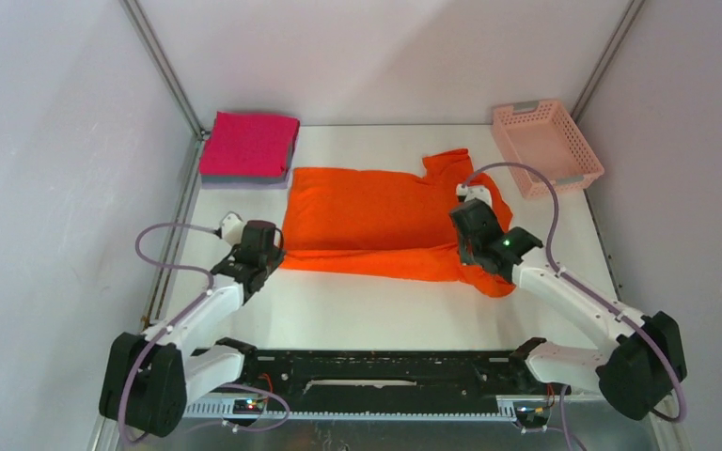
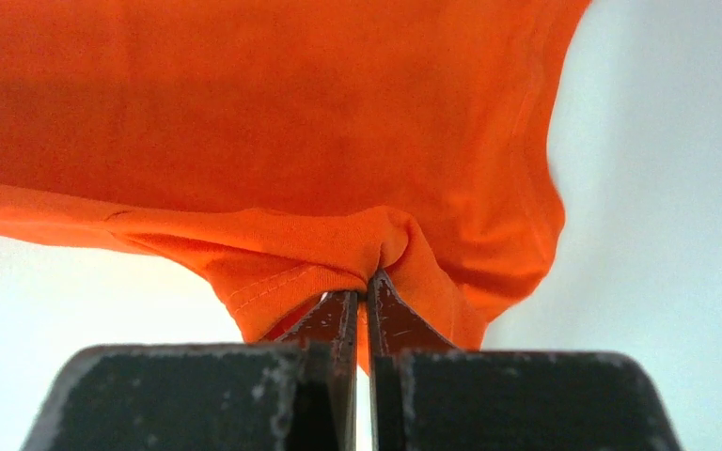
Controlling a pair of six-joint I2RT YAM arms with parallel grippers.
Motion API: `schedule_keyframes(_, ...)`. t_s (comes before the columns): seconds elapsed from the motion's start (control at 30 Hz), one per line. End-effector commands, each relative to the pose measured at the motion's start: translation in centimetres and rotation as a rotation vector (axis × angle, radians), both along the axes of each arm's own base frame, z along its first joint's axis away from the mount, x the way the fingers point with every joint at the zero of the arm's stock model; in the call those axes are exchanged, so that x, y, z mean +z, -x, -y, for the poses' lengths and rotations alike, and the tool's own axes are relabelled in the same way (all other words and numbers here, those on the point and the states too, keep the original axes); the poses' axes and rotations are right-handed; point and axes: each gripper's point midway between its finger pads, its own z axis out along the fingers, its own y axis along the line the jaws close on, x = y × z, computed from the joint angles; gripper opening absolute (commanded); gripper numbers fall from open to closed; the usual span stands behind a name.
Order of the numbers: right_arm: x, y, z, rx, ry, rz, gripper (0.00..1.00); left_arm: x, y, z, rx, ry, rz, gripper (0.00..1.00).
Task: Fold and stack the t-shirts
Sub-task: Fold the T-shirt at the center of the board.
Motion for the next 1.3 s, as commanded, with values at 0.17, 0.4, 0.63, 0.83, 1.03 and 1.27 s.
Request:
schedule_keyframes(0.17, 2.4, -6.7, -1.3, 0.168, 0.068, 0.055, 0.0, 2.5, -5.7, -1.1, 0.075, 0.051, 0.058, 0.0)
schedule_keyframes(0.4, 0.0, -11.2, -0.8, 0.195, 0.156, -0.002, 0.0, 1.6, -9.3, -1.6, 0.103, 0.038, 0.014, 0.01)
schedule_keyframes(0.63, -0.5, -18.9, 0.5, 0.237, 0.378, 0.034, 0.29, 1.2, -12.0, -2.6, 0.122, -0.024, -0.058, 0.92)
schedule_keyframes(0.83, 1.7, -22.1, 1.9, 0.068, 0.437, 0.147, 0.55, 5.9, -12.1, -2.6, 0.103, -0.023, 0.039, 1.0)
schedule_keyframes(1.03, 2.9, -15.7, 1.0, -0.067, 0.118, 0.205, 0.99, 5.3, -10.1, 0.6, -0.088, 0.019, 0.024, 1.0)
schedule_keyframes(1.27, 0.1, -4.1, -6.9, 0.177, -0.447, 0.03, 1.0, 0.9, -8.1, 4.6, -0.264, 0.133, -0.044, 1.0)
